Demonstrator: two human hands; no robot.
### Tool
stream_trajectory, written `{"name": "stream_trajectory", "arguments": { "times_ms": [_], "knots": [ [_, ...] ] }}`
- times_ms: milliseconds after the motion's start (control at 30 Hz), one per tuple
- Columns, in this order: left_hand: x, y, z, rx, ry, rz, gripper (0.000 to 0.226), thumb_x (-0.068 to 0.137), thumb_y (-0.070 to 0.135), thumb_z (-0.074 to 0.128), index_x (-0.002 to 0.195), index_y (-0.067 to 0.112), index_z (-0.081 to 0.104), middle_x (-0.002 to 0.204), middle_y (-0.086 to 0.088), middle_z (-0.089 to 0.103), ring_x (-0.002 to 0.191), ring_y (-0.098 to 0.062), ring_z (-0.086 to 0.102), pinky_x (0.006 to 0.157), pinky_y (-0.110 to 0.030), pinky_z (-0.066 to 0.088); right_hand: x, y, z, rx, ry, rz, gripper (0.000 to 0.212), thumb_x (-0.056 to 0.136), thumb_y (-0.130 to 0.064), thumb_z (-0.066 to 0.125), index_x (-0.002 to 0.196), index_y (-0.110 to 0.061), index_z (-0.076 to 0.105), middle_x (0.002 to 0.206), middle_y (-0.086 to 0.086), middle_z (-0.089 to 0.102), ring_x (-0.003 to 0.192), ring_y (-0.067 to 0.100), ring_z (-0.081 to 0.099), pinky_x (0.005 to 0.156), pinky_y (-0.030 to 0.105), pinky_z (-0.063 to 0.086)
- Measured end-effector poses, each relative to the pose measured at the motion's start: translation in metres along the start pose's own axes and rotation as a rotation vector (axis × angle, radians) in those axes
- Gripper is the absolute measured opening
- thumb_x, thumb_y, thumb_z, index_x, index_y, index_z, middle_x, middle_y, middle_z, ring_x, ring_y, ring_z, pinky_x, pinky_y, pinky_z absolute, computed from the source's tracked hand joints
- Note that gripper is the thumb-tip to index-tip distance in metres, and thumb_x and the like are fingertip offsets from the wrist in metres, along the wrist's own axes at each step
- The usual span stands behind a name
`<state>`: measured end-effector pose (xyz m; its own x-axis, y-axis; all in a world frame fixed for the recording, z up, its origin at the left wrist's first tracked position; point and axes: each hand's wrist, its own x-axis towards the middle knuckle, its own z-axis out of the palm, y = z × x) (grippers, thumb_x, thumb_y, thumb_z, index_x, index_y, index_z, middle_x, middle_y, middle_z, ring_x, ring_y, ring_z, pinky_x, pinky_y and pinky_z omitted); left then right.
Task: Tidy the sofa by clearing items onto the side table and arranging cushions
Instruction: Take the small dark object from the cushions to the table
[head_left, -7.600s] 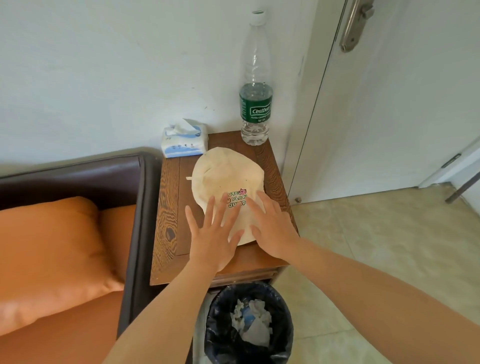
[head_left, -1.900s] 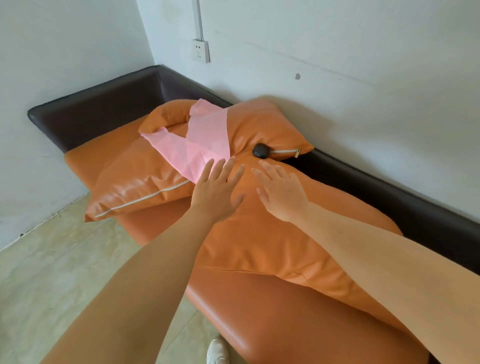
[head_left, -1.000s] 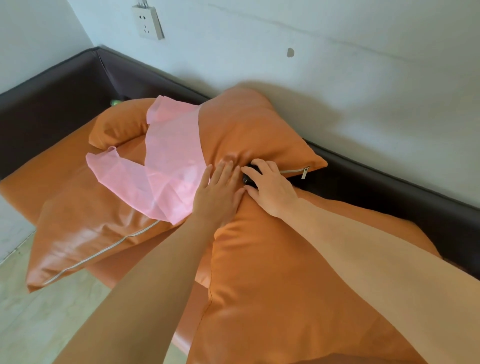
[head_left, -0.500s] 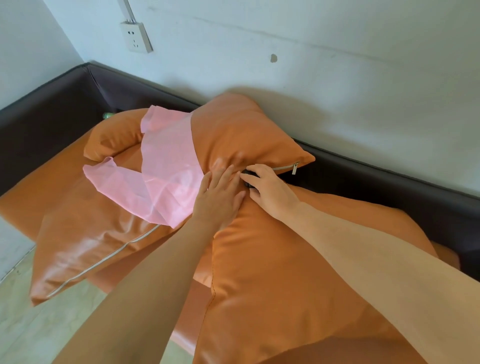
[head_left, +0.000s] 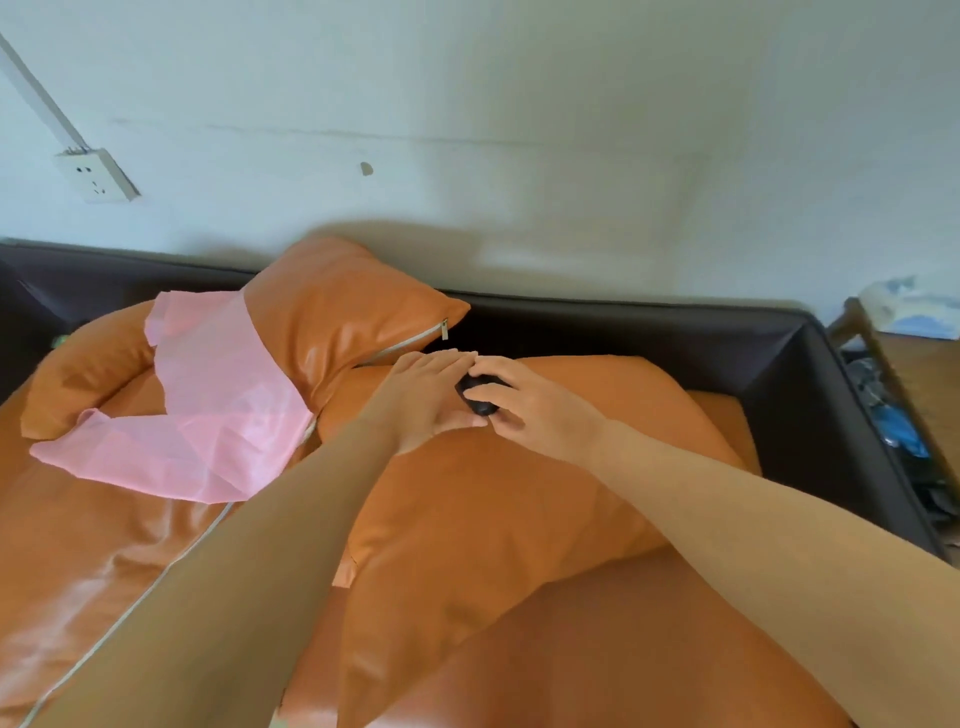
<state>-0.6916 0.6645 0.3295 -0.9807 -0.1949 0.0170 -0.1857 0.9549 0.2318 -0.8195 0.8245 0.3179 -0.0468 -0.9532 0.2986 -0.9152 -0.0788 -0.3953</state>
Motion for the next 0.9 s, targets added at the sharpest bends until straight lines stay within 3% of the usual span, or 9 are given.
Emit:
{"name": "stream_trajectory", "arguments": {
  "times_ms": [133, 300, 400, 467, 633, 733, 900],
  "knots": [
    [0.026, 0.061, -0.006, -0.138, 0.003, 0.091, 0.053, 0.084, 0.049, 0.067, 0.128, 0.022, 0.055, 0.119, 0.005, 0.063, 0.113, -0.016, 0.055, 0.104, -0.034, 0.031, -0.052, 0.007, -0.036, -0.009, 0.013, 0.125, 0.034, 0.082, -0.002, 0.066, 0.115, -0.005, 0.06, 0.135, 0.014, 0.045, 0.115, 0.027, 0.052, 0.091, 0.031, 0.049],
    [0.057, 0.151, 0.001, -0.293, 0.025, 0.187, 0.042, 0.078, 0.031, 0.078, 0.116, 0.02, 0.064, 0.098, 0.009, 0.069, 0.086, -0.008, 0.058, 0.085, -0.024, 0.042, -0.126, 0.022, -0.075, -0.053, 0.109, 0.268, 0.031, 0.086, -0.009, 0.067, 0.116, -0.007, 0.059, 0.147, 0.014, 0.035, 0.127, 0.024, 0.041, 0.101, 0.022, 0.037],
    [0.081, 0.201, 0.024, -0.265, 0.014, 0.176, 0.046, 0.075, 0.037, 0.077, 0.116, 0.02, 0.064, 0.101, 0.006, 0.07, 0.09, -0.012, 0.063, 0.085, -0.029, 0.05, -0.174, 0.035, -0.096, -0.065, 0.146, 0.401, 0.039, 0.088, -0.015, 0.067, 0.125, -0.011, 0.054, 0.154, 0.011, 0.026, 0.136, 0.029, 0.035, 0.106, 0.034, 0.038],
    [0.095, 0.236, 0.042, -0.204, 0.015, 0.154, 0.048, 0.074, 0.044, 0.076, 0.115, 0.021, 0.063, 0.102, 0.005, 0.07, 0.093, -0.016, 0.064, 0.085, -0.036, 0.051, -0.206, 0.043, -0.109, -0.04, 0.156, 0.439, 0.043, 0.089, -0.012, 0.065, 0.13, -0.007, 0.051, 0.149, 0.014, 0.032, 0.131, 0.032, 0.04, 0.104, 0.032, 0.037],
    [0.12, 0.333, 0.08, -0.077, 0.038, 0.131, 0.052, 0.075, 0.053, 0.074, 0.114, 0.02, 0.059, 0.103, 0.003, 0.066, 0.097, -0.019, 0.06, 0.087, -0.029, 0.042, -0.291, 0.072, -0.14, -0.037, 0.106, 0.595, 0.055, 0.093, -0.013, 0.061, 0.143, -0.014, 0.039, 0.153, 0.007, 0.027, 0.136, 0.027, 0.034, 0.108, 0.039, 0.037],
    [0.135, 0.394, 0.093, -0.101, 0.02, 0.127, 0.052, 0.074, 0.048, 0.077, 0.111, 0.017, 0.056, 0.102, 0.002, 0.063, 0.095, -0.019, 0.059, 0.079, -0.027, 0.04, -0.343, 0.093, -0.166, -0.038, 0.127, 0.63, 0.054, 0.092, -0.01, 0.06, 0.142, -0.017, 0.041, 0.154, 0.004, 0.029, 0.138, 0.022, 0.031, 0.11, 0.032, 0.03],
    [0.161, 0.474, 0.112, -0.105, -0.013, 0.191, 0.057, 0.078, 0.04, 0.077, 0.126, 0.02, 0.054, 0.118, 0.001, 0.063, 0.111, -0.02, 0.057, 0.093, -0.032, 0.044, -0.42, 0.125, -0.2, -0.054, 0.156, 0.619, 0.051, 0.091, -0.002, 0.059, 0.138, -0.015, 0.046, 0.151, 0.003, 0.036, 0.137, 0.02, 0.036, 0.113, 0.035, 0.032]
  ]
}}
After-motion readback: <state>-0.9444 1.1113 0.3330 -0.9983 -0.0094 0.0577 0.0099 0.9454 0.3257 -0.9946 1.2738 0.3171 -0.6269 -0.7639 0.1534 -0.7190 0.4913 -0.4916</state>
